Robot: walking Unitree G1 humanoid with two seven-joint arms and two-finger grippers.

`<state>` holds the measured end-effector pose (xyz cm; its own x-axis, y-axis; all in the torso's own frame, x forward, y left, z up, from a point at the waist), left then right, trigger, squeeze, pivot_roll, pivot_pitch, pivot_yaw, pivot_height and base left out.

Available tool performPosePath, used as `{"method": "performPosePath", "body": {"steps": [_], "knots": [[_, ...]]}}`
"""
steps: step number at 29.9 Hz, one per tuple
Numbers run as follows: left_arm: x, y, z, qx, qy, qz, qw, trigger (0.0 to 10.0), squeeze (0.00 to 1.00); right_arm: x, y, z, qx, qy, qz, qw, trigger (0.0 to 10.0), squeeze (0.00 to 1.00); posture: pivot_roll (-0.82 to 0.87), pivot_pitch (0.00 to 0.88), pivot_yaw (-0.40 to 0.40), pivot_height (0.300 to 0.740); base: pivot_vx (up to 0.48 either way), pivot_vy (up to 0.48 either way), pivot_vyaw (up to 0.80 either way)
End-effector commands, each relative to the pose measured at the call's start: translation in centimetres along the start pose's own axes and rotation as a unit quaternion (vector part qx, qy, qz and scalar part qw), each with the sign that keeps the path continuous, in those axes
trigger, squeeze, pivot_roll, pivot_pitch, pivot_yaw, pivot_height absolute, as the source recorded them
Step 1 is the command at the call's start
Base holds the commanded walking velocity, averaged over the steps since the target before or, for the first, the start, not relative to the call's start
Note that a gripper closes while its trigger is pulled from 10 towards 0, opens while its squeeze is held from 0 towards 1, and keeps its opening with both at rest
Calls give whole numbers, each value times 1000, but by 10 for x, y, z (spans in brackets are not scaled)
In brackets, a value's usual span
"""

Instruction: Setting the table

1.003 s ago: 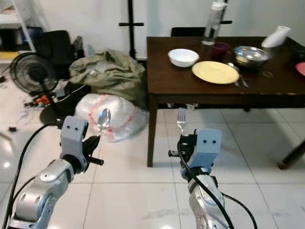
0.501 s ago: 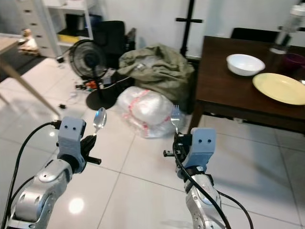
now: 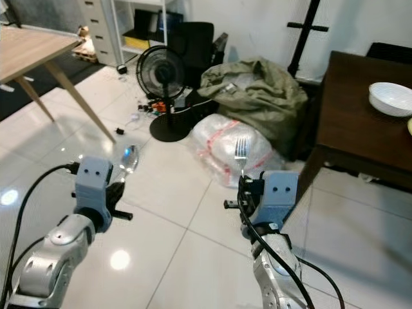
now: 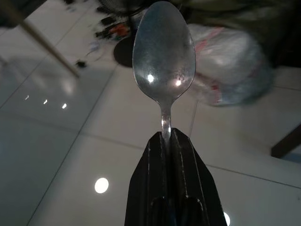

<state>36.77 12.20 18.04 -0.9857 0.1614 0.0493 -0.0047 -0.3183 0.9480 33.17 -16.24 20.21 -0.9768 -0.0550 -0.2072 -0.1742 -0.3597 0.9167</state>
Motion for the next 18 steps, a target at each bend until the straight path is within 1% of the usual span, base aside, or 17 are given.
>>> {"method": "performPosePath", "body": {"steps": [1, 16, 18], "knots": [[2, -9, 4, -2, 7, 12, 1000, 10000, 0, 2, -3, -1, -7, -3, 1, 1000, 10000, 0, 10, 130, 115, 740, 0, 0, 788], [0, -7, 7, -9, 20, 10, 1000, 10000, 0, 2, -3, -7, -8, -20, 1, 1000, 10000, 0, 10, 130, 115, 740, 0, 0, 782], [-1, -9, 8, -15, 26, 13, 999, 10000, 0, 2, -3, -7, -8, -23, 1, 1000, 10000, 0, 10, 130, 115, 740, 465, 0, 0]]}}
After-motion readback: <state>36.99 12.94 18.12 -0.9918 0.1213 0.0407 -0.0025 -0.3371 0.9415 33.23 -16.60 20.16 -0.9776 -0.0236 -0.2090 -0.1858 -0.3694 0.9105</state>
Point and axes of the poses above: a point about 5 cm out from each wrist's last joint towards the gripper, its own x axis pointing back from the gripper into the wrist, its own y axis along the axis of the wrist's last joint, z = x × y, the point moved 5 cm from there along -x, pointing out of the wrist towards the gripper, and after that the axes turned 15 degrees about -x, right-handed, at the moved point
